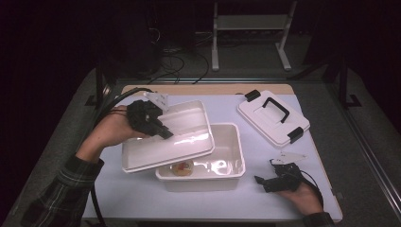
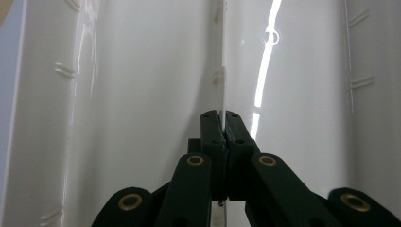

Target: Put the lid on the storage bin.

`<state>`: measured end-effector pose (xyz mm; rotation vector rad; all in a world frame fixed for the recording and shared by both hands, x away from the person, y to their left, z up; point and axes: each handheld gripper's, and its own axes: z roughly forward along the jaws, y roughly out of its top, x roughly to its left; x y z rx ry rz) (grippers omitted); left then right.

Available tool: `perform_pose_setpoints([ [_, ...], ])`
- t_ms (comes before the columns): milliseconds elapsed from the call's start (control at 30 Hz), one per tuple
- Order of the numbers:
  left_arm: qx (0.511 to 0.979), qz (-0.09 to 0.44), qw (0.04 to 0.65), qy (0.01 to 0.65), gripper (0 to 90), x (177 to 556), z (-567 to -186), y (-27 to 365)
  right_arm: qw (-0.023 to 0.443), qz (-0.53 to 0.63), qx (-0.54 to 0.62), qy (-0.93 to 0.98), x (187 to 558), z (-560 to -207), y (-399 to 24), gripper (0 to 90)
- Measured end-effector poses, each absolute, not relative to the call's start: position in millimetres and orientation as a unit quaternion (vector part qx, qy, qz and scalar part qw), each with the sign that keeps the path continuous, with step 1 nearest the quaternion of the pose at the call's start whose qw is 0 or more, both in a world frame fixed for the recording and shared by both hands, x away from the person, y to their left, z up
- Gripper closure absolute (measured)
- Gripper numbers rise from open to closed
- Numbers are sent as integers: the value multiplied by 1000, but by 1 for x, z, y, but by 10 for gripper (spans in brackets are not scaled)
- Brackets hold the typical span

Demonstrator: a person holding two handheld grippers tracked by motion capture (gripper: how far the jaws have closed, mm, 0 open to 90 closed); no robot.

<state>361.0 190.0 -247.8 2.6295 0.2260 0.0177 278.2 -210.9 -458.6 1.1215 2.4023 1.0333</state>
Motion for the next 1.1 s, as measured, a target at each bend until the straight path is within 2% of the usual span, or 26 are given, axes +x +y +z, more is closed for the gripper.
perform_pose_setpoints([
  [500, 969, -19, 242, 36, 889, 365, -266, 125, 148, 359, 390, 835, 278, -459, -211, 116],
  [1100, 972, -25, 232, 33, 889, 369, -294, 110, 147, 359, 391, 835, 278, -459, -211, 116],
])
